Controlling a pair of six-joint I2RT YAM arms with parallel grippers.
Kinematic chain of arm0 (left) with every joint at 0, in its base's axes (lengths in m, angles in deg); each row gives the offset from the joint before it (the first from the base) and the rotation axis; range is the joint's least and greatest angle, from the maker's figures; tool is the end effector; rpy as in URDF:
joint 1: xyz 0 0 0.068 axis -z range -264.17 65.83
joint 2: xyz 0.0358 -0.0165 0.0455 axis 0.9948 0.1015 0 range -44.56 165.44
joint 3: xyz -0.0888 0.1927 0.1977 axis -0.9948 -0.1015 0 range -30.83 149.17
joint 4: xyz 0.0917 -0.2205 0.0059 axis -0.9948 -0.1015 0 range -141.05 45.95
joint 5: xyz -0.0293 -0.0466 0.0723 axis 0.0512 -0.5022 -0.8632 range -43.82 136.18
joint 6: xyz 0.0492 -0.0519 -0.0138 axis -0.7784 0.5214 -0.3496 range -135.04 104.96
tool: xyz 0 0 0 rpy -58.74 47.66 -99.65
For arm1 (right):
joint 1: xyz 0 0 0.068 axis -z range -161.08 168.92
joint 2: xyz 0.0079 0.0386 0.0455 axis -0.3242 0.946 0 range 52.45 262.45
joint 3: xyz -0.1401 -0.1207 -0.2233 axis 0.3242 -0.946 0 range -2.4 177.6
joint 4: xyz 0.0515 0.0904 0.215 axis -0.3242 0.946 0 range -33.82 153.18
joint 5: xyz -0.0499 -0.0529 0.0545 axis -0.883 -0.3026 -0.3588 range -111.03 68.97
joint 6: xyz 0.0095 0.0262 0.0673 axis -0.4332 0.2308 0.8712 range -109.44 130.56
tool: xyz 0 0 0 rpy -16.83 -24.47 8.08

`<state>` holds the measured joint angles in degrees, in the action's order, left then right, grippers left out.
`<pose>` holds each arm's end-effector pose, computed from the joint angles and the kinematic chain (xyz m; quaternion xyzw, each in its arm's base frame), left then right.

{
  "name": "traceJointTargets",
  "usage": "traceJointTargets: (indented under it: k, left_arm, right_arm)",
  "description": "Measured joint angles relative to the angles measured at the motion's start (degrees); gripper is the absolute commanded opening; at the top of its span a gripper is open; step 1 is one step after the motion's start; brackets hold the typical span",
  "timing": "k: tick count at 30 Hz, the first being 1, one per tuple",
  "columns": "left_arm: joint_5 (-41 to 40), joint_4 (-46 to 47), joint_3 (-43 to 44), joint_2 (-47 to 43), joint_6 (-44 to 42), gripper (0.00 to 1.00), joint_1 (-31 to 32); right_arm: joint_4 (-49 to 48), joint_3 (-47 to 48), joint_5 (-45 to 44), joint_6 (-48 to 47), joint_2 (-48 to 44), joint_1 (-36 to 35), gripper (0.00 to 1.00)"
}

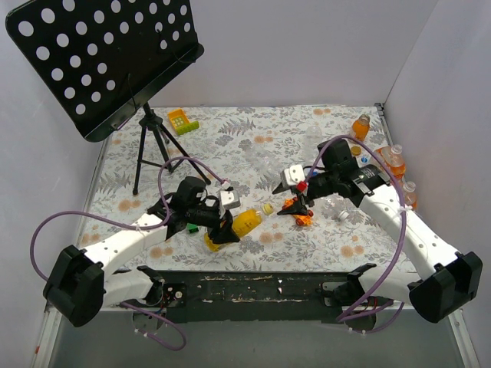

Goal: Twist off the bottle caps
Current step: Unscrew the bottle cap from the plastic bottle.

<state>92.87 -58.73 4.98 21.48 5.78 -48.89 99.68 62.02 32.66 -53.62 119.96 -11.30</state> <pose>0.1447 -0.1562 0.2302 0.2575 0.8221 -0.4886 0.1385 0.1581 0.1487 0.3420 -0.7217 0.4407 0.3049 0.4381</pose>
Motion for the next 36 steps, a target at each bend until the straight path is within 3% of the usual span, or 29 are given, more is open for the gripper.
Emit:
traceJointTargets:
  k: [8, 13, 23, 29, 31, 33, 36]
  left_arm:
    - [-6.7, 0.6, 0.0, -2.4, 0.0, 0.00, 1.5]
    - [-9.0, 1.0, 0.0, -2.4, 0.4, 0.00, 2.7]
    - [-10.5, 2.0, 0.0, -2.4, 1.0, 0.00, 3.1]
    - [-10.6, 2.9, 0.0, -2.4, 1.1, 0.00, 3.1]
    - [-10.5, 3.1, 0.0, -2.4, 1.1, 0.00, 3.2]
    - [-10.5, 3.1, 0.0, -2.4, 1.1, 0.00, 3.2]
    - [-10.5, 3.1, 0.0, -2.5, 1.1, 0.00, 3.2]
  right_arm:
    - [-19.6, -8.4, -1.3, 50.6, -0.3, 0.7, 0.69]
    - [-25.9, -10.7, -3.0, 67.9, 0.1, 1.0, 0.69]
    - [-30.2, -13.6, -4.0, 78.4, 2.5, 1.4, 0.62]
    - [-30.4, -13.6, -3.7, 79.6, 3.4, 1.4, 0.40]
    - [-30.5, -13.6, -3.5, 79.8, 3.4, 1.4, 0.37]
    - [-30.6, -13.7, -3.1, 80.0, 3.4, 1.6, 0.37]
    - [-31.1, -13.7, -2.6, 79.9, 3.4, 1.6, 0.54]
